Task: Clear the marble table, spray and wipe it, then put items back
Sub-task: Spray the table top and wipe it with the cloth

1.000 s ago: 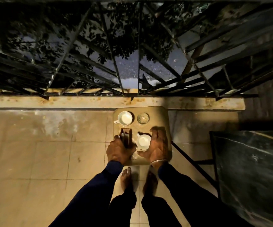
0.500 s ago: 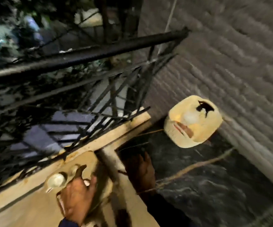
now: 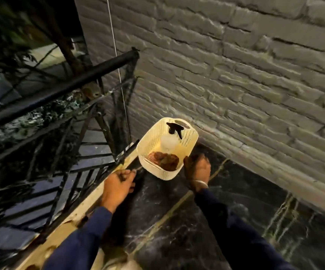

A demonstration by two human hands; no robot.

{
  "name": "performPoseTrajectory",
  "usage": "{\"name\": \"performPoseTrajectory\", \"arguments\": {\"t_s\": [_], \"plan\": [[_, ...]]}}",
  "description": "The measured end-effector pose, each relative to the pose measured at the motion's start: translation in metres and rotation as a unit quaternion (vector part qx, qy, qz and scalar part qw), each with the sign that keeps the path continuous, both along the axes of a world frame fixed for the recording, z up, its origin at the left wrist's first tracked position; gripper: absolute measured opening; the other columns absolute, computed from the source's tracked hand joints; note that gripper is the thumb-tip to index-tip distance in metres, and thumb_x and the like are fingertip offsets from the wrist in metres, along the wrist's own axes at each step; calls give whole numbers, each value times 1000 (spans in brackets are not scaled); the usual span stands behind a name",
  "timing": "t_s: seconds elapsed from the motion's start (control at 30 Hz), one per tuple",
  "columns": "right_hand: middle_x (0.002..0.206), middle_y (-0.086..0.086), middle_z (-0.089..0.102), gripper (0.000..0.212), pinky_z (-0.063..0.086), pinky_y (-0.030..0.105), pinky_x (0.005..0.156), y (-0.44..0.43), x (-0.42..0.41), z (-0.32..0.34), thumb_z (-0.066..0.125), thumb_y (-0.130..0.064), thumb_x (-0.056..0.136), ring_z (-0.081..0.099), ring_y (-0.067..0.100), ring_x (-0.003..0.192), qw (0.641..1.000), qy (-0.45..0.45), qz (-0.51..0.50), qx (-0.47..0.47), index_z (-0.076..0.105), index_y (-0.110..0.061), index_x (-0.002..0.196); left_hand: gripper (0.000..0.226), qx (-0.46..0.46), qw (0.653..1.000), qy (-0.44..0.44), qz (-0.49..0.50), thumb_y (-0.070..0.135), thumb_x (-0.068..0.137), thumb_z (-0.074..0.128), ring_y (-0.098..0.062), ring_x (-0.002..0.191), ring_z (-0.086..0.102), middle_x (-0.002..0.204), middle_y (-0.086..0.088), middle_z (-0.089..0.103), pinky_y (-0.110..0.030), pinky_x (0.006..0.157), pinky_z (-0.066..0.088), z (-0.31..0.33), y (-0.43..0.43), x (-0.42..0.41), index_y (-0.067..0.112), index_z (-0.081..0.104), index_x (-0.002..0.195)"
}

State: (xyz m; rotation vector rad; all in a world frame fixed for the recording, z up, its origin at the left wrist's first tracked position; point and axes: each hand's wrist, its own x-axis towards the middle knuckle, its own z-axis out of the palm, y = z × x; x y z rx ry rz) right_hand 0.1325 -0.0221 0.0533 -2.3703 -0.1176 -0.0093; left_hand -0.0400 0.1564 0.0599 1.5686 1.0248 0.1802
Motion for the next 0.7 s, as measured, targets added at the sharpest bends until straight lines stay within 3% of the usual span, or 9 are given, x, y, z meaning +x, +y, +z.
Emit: {"name": "performPoseTrajectory", "arguments": {"t_s": [0.03, 0.1, 0.2, 0.27, 0.4, 0.5, 0.57, 0.63, 0.7], "plan": [[115, 21, 60, 46, 45, 38, 82, -1, 15, -1, 64, -36, 87, 58, 38, 104, 1000, 10, -5, -1, 56, 0, 114, 38, -5, 1000, 3, 1, 46, 81, 69, -22, 76, 72, 88, -6, 73, -44, 68, 61, 4, -5, 21, 13, 69, 99], [117, 21, 58, 48, 45, 39, 86, 5, 35, -1, 66, -32, 87, 56, 37, 107, 1000, -5, -6, -1, 53, 1, 118, 41, 105, 994, 35, -17, 51, 82, 66, -25, 80, 69, 88, -9, 72, -36, 71, 57, 16, -14, 50, 13, 67, 96], [109, 14, 61, 29, 49, 34, 81, 22, 75, -1, 67, -14, 84, 58, 27, 96, 998, -55, 34, 28, 58, -5, 110, 36, 333, 942, 20, -29, 31, 85, 68, -30, 101, 62, 107, -12, 67, -37, 85, 50, 16, -23, 85, 16, 59, 116], [101, 11, 66, 24, 50, 30, 77, 37, 99, -1, 69, -8, 80, 61, 24, 91, 996, -34, 73, 44, 63, -6, 103, 26, 387, 919, -18, -70, 25, 84, 65, -24, 98, 60, 105, -5, 63, -38, 86, 53, 9, -25, 109, 23, 60, 110], [92, 10, 71, 19, 52, 32, 74, 61, 131, -11, 76, -8, 76, 66, 24, 86, 989, 88, 69, 93, 70, 0, 92, 19, 364, 907, 61, -202, 25, 83, 67, -26, 90, 64, 97, -6, 69, -37, 80, 55, -16, -19, 163, 16, 66, 100], [110, 14, 68, 41, 53, 38, 85, 90, 131, -32, 76, -25, 79, 64, 31, 104, 968, 214, 58, 120, 65, -1, 110, 30, 337, 877, 174, -294, 32, 83, 66, -32, 99, 63, 104, -11, 68, -36, 82, 50, -39, -10, 197, 10, 65, 105], [122, 15, 63, 52, 47, 39, 97, 110, 126, -47, 67, -40, 84, 58, 34, 116, 974, 211, 76, 41, 60, -3, 121, 48, 283, 868, 229, -339, 41, 85, 61, -33, 114, 57, 117, -13, 63, -39, 96, 45, -63, 0, 215, 9, 59, 120], [133, 17, 55, 59, 40, 39, 106, 125, 125, -57, 60, -44, 89, 50, 34, 125, 970, 224, 83, 45, 52, -1, 127, 85, 225, 853, 249, -399, 63, 72, 53, -31, 130, 45, 137, -11, 51, -40, 109, 34, -84, 6, 229, 11, 45, 138], [143, 19, 45, 66, 29, 40, 113, 137, 128, -68, 56, -47, 90, 39, 35, 134, 970, 227, 74, 49, 45, 1, 134, 94, 167, 851, 271, -418, 64, 65, 60, -27, 133, 42, 142, -10, 47, -35, 110, 34, -99, 8, 235, 13, 41, 141]]}}
